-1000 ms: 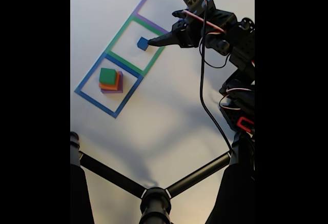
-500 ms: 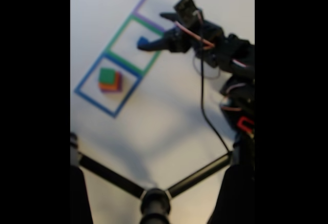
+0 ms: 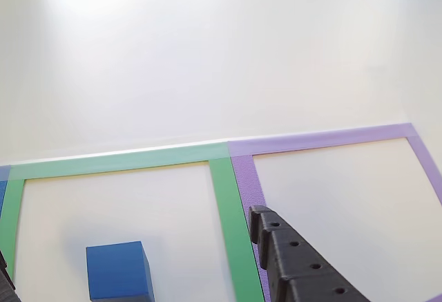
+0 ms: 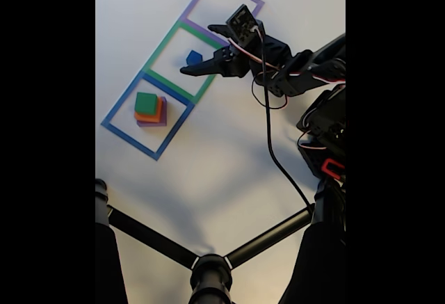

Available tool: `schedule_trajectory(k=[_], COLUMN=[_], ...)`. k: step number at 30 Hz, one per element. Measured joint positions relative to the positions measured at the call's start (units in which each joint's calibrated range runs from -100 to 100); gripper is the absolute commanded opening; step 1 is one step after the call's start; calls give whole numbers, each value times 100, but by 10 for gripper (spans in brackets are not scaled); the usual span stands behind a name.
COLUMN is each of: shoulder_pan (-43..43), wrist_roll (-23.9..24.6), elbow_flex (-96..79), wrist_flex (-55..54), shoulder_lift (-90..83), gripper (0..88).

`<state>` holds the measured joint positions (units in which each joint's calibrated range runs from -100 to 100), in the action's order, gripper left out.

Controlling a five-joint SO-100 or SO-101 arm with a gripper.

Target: Tower of hanoi

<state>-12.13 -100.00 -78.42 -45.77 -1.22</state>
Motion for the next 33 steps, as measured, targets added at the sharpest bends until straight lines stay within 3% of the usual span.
schedule_trajectory(k=[14,33], shoulder_pan=[270,579], wrist_roll=[0,0], elbow_flex=[60,146], wrist_flex=[-351,-1842], shoulder_lift=[656,2034], gripper=[413,377])
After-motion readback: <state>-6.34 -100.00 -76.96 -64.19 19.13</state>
